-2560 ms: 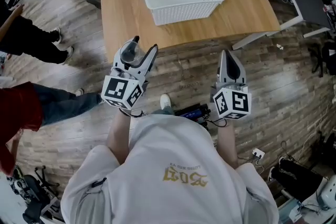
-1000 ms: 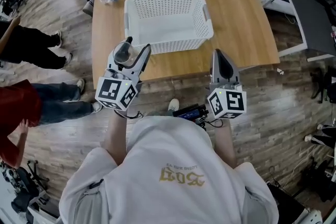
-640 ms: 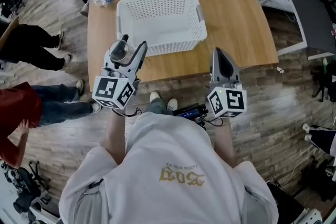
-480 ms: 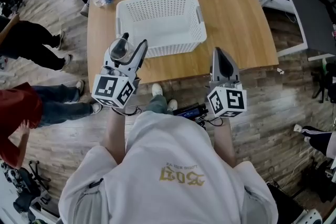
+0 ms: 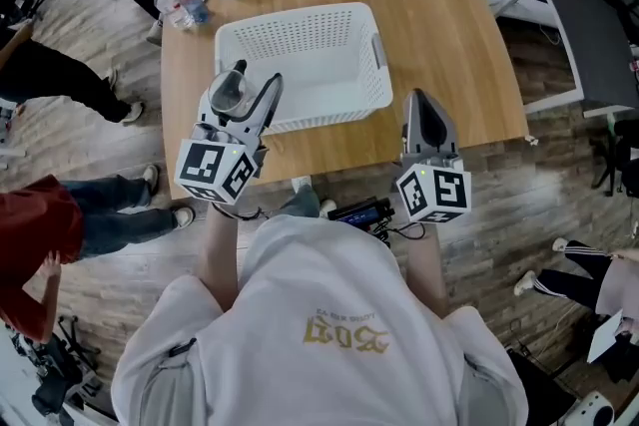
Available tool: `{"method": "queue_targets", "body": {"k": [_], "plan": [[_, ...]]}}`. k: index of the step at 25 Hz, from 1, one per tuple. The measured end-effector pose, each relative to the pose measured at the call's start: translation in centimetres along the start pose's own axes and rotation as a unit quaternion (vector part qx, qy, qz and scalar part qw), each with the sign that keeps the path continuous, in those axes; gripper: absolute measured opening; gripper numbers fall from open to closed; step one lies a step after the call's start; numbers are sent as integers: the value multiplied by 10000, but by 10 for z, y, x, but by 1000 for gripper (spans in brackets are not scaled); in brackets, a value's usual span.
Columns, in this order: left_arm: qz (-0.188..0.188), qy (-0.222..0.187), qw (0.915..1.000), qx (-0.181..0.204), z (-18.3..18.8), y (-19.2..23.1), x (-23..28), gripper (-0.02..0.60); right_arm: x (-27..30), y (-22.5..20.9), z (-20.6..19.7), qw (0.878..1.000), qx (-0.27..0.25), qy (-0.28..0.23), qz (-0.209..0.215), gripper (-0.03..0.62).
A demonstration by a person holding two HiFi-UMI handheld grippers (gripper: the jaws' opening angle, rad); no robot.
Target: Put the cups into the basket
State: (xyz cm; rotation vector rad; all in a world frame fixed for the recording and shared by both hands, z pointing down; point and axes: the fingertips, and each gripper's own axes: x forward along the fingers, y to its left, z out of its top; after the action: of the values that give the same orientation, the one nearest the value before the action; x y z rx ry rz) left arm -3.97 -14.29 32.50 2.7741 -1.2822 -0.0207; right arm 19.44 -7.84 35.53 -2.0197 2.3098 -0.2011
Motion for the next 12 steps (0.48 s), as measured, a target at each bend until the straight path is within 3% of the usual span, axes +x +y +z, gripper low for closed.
{"method": "queue_targets", "body": {"k": [12], "plan": [[-342, 55, 9987, -372, -6, 40, 50, 264, 59, 13, -5, 9996, -52, 261, -104, 9]]}}
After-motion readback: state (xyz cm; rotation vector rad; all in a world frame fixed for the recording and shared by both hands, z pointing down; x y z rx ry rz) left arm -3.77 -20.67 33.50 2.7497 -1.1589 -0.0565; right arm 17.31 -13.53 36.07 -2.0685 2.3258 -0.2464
